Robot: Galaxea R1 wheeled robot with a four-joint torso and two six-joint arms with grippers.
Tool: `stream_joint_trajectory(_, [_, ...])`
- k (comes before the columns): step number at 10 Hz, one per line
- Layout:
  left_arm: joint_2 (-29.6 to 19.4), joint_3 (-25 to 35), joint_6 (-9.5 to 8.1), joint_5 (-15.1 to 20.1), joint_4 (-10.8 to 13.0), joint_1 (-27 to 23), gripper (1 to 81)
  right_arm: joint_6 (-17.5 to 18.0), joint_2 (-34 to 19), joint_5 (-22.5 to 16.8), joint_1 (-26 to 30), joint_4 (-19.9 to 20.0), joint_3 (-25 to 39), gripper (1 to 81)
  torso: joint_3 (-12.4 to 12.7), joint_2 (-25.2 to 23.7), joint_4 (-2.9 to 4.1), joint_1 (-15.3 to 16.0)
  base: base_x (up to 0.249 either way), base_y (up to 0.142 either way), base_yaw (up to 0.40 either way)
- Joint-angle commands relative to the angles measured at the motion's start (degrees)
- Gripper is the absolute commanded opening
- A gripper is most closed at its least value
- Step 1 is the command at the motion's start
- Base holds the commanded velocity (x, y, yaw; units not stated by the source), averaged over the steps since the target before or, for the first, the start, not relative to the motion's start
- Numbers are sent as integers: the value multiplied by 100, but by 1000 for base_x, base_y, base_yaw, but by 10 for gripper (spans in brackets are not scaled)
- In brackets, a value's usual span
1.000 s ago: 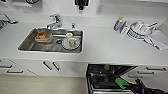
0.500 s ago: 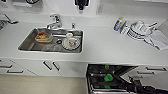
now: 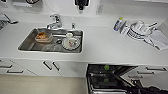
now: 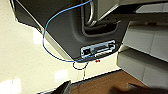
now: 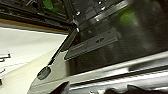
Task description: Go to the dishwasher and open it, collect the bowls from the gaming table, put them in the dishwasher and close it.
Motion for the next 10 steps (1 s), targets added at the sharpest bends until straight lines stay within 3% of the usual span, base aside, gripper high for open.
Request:
stream_joint_trajectory(1, [160, -272, 22, 182, -120, 118, 811, -41, -1072, -513, -221, -39, 491, 811, 0, 0, 0, 0, 0, 0, 0])
stream_joint_trajectory(6, [134, -272, 22, 182, -120, 110, 811, -269, -1084, -260, -1838, -136, 106, 811, 0, 0, 0, 0, 0, 0, 0])
stream_joint_trajectory(7, [125, -272, 22, 174, -120, 110, 811, -322, -960, 31, -2233, -206, -142, 811, 0, -573, 0, 369, 0, 0, 0])
stream_joint_trajectory(10, [134, -272, 31, 156, -120, 110, 811, -401, -512, 989, -3272, -268, -941, 811, 0, -746, 0, 474, 0, 0, 0])
